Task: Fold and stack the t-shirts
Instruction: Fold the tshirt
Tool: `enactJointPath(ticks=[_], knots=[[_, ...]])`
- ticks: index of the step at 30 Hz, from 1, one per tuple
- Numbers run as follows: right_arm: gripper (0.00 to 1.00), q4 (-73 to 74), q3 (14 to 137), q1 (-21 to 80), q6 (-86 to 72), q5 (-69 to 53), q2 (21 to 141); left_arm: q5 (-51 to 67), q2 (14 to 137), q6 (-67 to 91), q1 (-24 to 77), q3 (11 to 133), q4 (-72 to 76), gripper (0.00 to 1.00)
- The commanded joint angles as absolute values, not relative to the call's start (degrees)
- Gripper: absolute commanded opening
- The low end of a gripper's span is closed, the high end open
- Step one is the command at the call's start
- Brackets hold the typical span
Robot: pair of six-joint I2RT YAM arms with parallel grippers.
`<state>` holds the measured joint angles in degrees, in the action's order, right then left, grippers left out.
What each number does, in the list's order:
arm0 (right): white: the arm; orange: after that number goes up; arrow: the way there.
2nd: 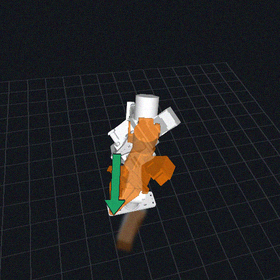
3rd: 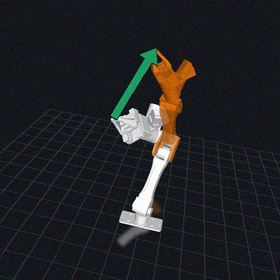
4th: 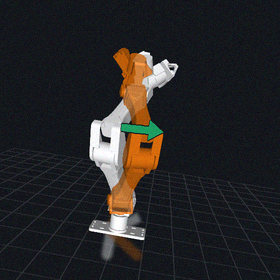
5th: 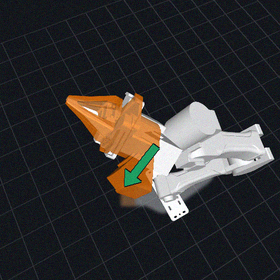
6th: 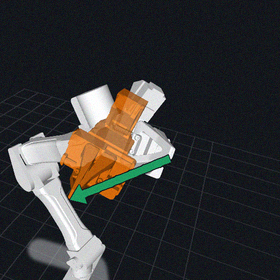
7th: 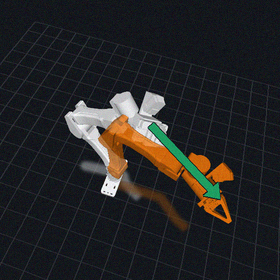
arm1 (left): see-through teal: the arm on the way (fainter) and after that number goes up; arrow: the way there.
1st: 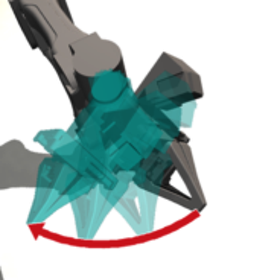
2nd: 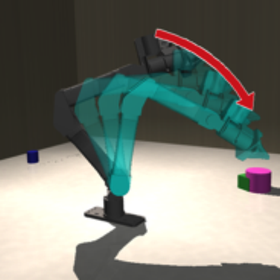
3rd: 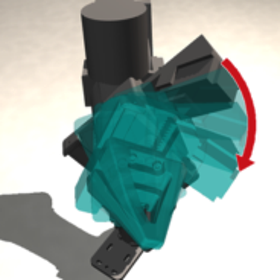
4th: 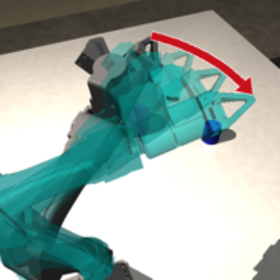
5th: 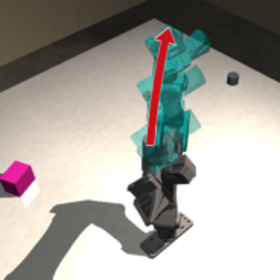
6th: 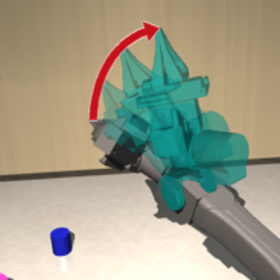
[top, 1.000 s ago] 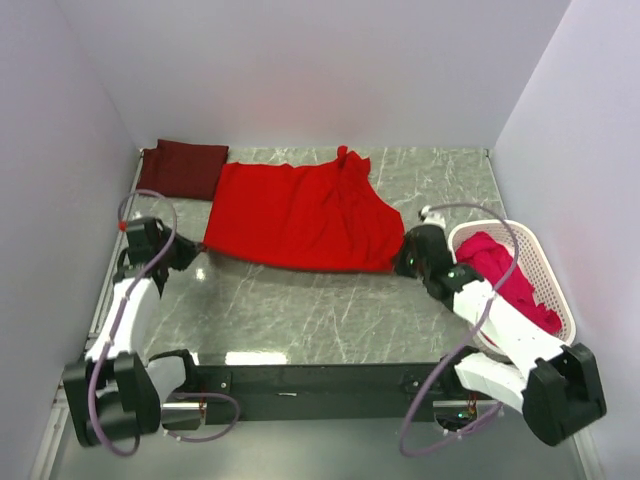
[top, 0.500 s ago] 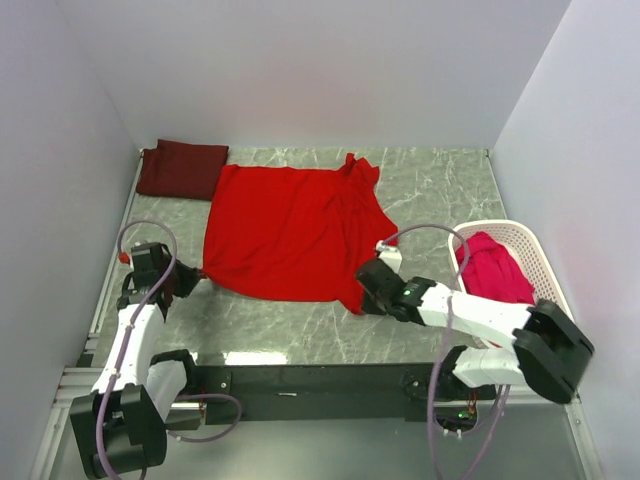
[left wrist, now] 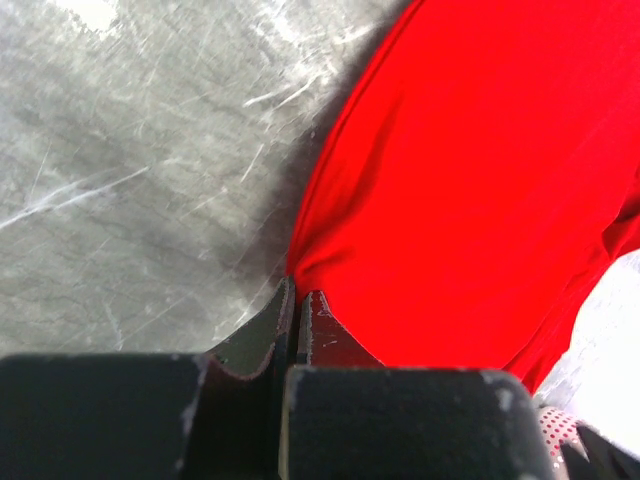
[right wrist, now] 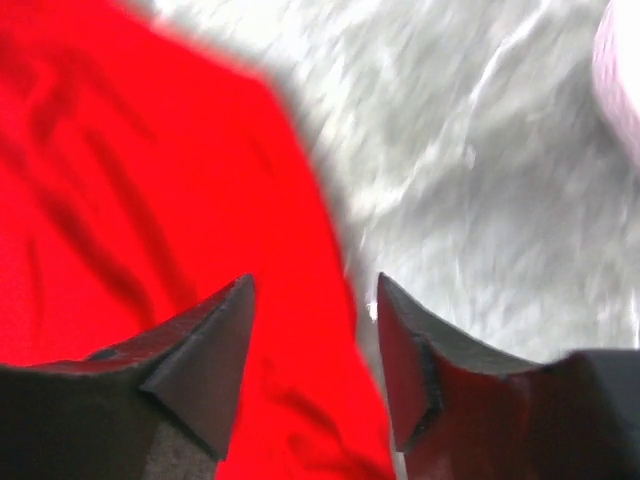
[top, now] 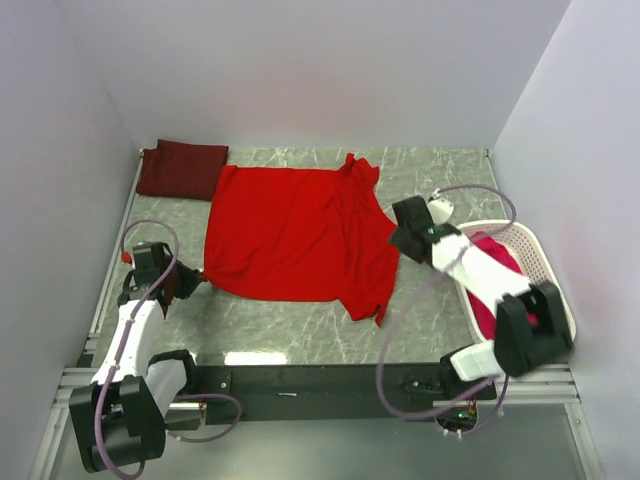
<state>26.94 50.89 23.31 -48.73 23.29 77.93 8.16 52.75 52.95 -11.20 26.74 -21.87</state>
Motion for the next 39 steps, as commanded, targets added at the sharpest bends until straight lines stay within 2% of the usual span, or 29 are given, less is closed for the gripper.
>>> enactJointPath(ticks=[1,2,5,12,16,19,21,23,39], knots=[[0.54,25.66,59.29,18.64,-47.55,23.38,89.25,8.88,53.26,50.54,-11.60,29.97,-21.88,0.01],[0.48,25.40,60.98,17.85,-47.11,22.51,91.47,9.49,53.17,50.54,-11.60,29.88,-21.71,0.01],[0.45,25.40,67.31,15.82,-46.41,19.97,98.86,10.19,53.09,50.27,-11.51,29.71,-21.36,0.01],[0.46,27.15,74.61,15.56,-45.88,19.42,108.18,11.86,53.70,49.48,-11.60,29.79,-20.66,0.01],[0.45,27.25,73.92,15.38,-46.75,19.60,108.81,12.74,54.05,49.22,-11.60,30.23,-20.39,0.01],[0.36,26.89,73.21,15.03,-46.50,19.42,108.81,12.74,54.23,48.96,-11.60,30.67,-20.57,0.01],[0.15,27.07,72.78,14.68,-46.32,19.42,108.81,12.66,54.05,48.96,-11.78,30.85,-20.65,0.01],[0.00,27.07,71.81,14.33,-46.58,19.51,108.20,12.83,53.79,48.96,-11.78,30.94,-20.92,0.01],[0.00,27.77,49.76,12.13,-50.36,22.76,83.69,14.50,53.88,48.51,-12.13,31.99,-23.38,0.01]])
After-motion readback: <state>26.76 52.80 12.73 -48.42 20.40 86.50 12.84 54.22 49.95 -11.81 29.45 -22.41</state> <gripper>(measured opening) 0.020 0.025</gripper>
